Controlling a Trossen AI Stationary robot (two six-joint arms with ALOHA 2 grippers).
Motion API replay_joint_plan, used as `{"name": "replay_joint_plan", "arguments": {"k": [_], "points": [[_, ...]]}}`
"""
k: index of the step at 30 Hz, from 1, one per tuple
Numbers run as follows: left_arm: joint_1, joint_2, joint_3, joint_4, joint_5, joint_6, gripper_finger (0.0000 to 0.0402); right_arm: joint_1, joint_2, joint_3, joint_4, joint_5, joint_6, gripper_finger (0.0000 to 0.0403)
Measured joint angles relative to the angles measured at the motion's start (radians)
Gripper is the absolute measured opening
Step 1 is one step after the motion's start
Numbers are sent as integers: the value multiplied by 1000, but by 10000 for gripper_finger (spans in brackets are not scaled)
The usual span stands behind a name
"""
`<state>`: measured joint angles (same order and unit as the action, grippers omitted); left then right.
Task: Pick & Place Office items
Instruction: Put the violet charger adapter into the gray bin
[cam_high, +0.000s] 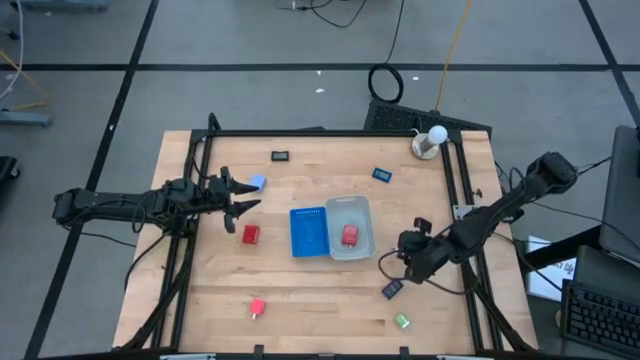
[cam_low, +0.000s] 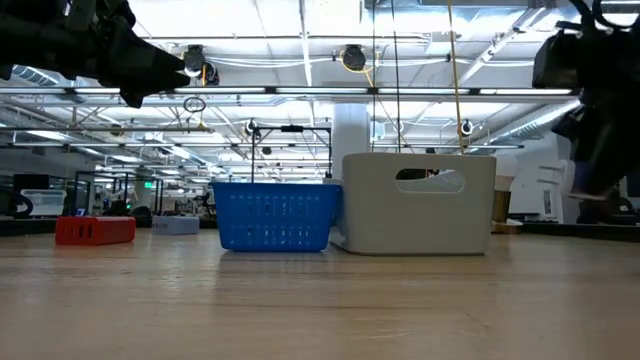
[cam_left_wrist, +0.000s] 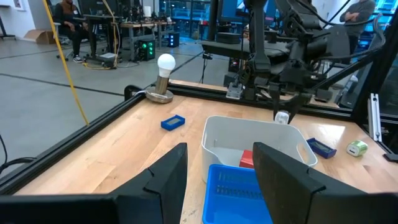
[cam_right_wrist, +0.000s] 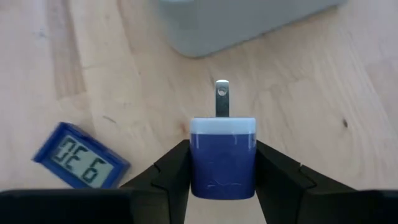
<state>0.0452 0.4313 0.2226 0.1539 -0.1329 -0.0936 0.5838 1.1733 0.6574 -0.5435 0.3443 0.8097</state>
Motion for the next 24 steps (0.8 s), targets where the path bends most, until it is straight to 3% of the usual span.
{"name": "replay_joint_plan", "arguments": {"k": [18,24], "points": [[0,0,0,1,0,0,184,0,-141,2,302,53,-374,141],[0,0,0,0,0,0,184,-4,-168,-46,535,11,-548,141]]}}
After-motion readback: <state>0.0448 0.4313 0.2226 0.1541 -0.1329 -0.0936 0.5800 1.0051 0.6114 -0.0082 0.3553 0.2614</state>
